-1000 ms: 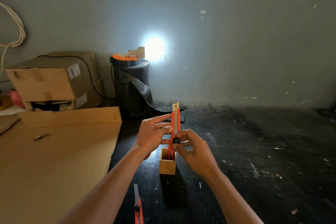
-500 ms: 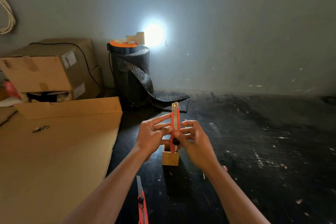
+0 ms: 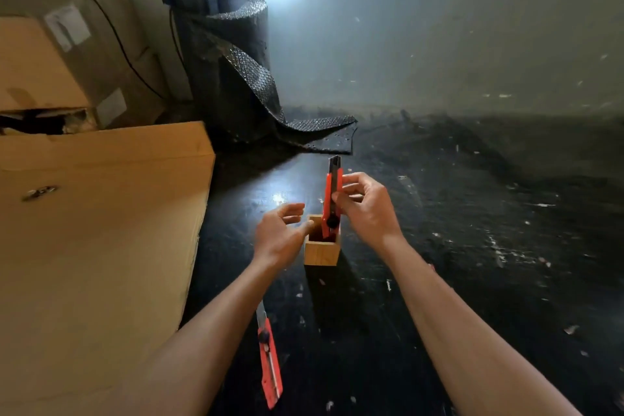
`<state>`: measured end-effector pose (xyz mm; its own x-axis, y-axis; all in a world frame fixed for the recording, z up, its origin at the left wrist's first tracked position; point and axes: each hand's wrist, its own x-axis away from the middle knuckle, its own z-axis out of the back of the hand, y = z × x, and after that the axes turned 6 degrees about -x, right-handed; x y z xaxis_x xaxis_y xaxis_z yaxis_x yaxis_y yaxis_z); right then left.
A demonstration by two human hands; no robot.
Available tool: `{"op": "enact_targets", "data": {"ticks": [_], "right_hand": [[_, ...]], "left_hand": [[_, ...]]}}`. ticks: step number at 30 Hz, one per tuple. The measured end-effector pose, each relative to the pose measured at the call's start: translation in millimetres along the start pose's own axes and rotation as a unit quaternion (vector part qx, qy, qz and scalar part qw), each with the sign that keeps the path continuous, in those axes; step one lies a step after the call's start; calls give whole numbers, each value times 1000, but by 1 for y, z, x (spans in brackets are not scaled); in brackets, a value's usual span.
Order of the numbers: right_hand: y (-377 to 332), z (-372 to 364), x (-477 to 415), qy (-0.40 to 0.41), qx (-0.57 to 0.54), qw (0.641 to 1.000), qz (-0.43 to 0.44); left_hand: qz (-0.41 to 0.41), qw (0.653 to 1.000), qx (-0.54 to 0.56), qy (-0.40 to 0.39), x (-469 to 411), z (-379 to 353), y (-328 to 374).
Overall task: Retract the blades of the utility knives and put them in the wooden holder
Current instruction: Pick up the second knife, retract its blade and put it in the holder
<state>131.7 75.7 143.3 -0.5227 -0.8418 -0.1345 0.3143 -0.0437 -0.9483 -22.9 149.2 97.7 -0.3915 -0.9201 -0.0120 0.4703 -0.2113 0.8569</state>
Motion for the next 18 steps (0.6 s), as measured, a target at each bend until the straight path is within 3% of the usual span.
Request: {"op": "enact_targets", "data": {"ticks": [6, 18], "right_hand": [[40, -27, -29, 7, 97, 995, -31], [91, -67, -32, -14, 217, 970, -112]], "left_hand": [[40, 993, -83, -75, -19, -33, -43], [22, 997, -27, -70, -25, -51, -67]]}}
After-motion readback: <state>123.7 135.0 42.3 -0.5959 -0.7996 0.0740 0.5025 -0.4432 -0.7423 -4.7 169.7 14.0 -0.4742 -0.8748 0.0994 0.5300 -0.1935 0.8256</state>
